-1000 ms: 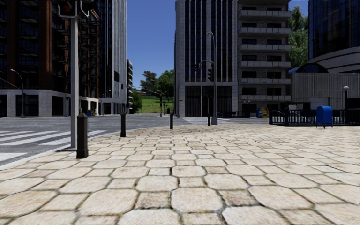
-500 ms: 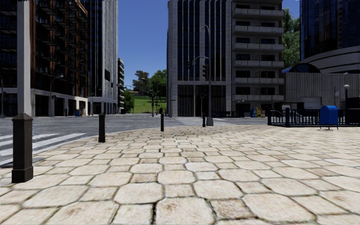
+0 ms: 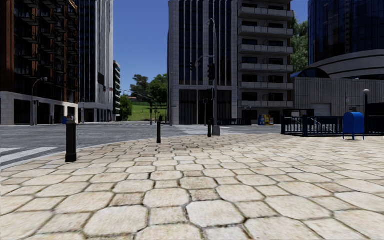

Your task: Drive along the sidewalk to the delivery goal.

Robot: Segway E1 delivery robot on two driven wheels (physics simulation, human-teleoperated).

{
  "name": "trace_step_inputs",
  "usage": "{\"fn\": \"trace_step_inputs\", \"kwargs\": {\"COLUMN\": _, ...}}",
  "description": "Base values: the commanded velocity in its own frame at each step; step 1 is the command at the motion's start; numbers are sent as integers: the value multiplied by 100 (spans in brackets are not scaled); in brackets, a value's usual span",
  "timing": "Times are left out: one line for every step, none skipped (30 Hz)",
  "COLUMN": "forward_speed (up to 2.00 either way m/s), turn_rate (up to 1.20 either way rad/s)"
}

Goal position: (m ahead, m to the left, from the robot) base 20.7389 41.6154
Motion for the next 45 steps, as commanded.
{"fn": "trace_step_inputs", "kwargs": {"forward_speed": 200, "turn_rate": -25}}
{"fn": "trace_step_inputs", "kwargs": {"forward_speed": 200, "turn_rate": -25}}
{"fn": "trace_step_inputs", "kwargs": {"forward_speed": 200, "turn_rate": -25}}
{"fn": "trace_step_inputs", "kwargs": {"forward_speed": 200, "turn_rate": -25}}
{"fn": "trace_step_inputs", "kwargs": {"forward_speed": 200, "turn_rate": -25}}
{"fn": "trace_step_inputs", "kwargs": {"forward_speed": 200, "turn_rate": -25}}
{"fn": "trace_step_inputs", "kwargs": {"forward_speed": 200, "turn_rate": -25}}
{"fn": "trace_step_inputs", "kwargs": {"forward_speed": 200, "turn_rate": -25}}
{"fn": "trace_step_inputs", "kwargs": {"forward_speed": 200, "turn_rate": -25}}
{"fn": "trace_step_inputs", "kwargs": {"forward_speed": 200, "turn_rate": -25}}
{"fn": "trace_step_inputs", "kwargs": {"forward_speed": 200, "turn_rate": -25}}
{"fn": "trace_step_inputs", "kwargs": {"forward_speed": 200, "turn_rate": -25}}
{"fn": "trace_step_inputs", "kwargs": {"forward_speed": 200, "turn_rate": -25}}
{"fn": "trace_step_inputs", "kwargs": {"forward_speed": 200, "turn_rate": -25}}
{"fn": "trace_step_inputs", "kwargs": {"forward_speed": 200, "turn_rate": -25}}
{"fn": "trace_step_inputs", "kwargs": {"forward_speed": 200, "turn_rate": -25}}
{"fn": "trace_step_inputs", "kwargs": {"forward_speed": 200, "turn_rate": -25}}
{"fn": "trace_step_inputs", "kwargs": {"forward_speed": 200, "turn_rate": -25}}
{"fn": "trace_step_inputs", "kwargs": {"forward_speed": 200, "turn_rate": -25}}
{"fn": "trace_step_inputs", "kwargs": {"forward_speed": 200, "turn_rate": -26}}
{"fn": "trace_step_inputs", "kwargs": {"forward_speed": 200, "turn_rate": -27}}
{"fn": "trace_step_inputs", "kwargs": {"forward_speed": 200, "turn_rate": -27}}
{"fn": "trace_step_inputs", "kwargs": {"forward_speed": 200, "turn_rate": -34}}
{"fn": "trace_step_inputs", "kwargs": {"forward_speed": 200, "turn_rate": -39}}
{"fn": "trace_step_inputs", "kwargs": {"forward_speed": 200, "turn_rate": -41}}
{"fn": "trace_step_inputs", "kwargs": {"forward_speed": 200, "turn_rate": -41}}
{"fn": "trace_step_inputs", "kwargs": {"forward_speed": 200, "turn_rate": -41}}
{"fn": "trace_step_inputs", "kwargs": {"forward_speed": 200, "turn_rate": -41}}
{"fn": "trace_step_inputs", "kwargs": {"forward_speed": 200, "turn_rate": -41}}
{"fn": "trace_step_inputs", "kwargs": {"forward_speed": 200, "turn_rate": -41}}
{"fn": "trace_step_inputs", "kwargs": {"forward_speed": 200, "turn_rate": -41}}
{"fn": "trace_step_inputs", "kwargs": {"forward_speed": 200, "turn_rate": -41}}
{"fn": "trace_step_inputs", "kwargs": {"forward_speed": 200, "turn_rate": -41}}
{"fn": "trace_step_inputs", "kwargs": {"forward_speed": 200, "turn_rate": -41}}
{"fn": "trace_step_inputs", "kwargs": {"forward_speed": 200, "turn_rate": -41}}
{"fn": "trace_step_inputs", "kwargs": {"forward_speed": 200, "turn_rate": -41}}
{"fn": "trace_step_inputs", "kwargs": {"forward_speed": 200, "turn_rate": -41}}
{"fn": "trace_step_inputs", "kwargs": {"forward_speed": 200, "turn_rate": -41}}
{"fn": "trace_step_inputs", "kwargs": {"forward_speed": 200, "turn_rate": -41}}
{"fn": "trace_step_inputs", "kwargs": {"forward_speed": 200, "turn_rate": -41}}
{"fn": "trace_step_inputs", "kwargs": {"forward_speed": 200, "turn_rate": -30}}
{"fn": "trace_step_inputs", "kwargs": {"forward_speed": 200, "turn_rate": -30}}
{"fn": "trace_step_inputs", "kwargs": {"forward_speed": 200, "turn_rate": -30}}
{"fn": "trace_step_inputs", "kwargs": {"forward_speed": 200, "turn_rate": -30}}
{"fn": "trace_step_inputs", "kwargs": {"forward_speed": 200, "turn_rate": -30}}
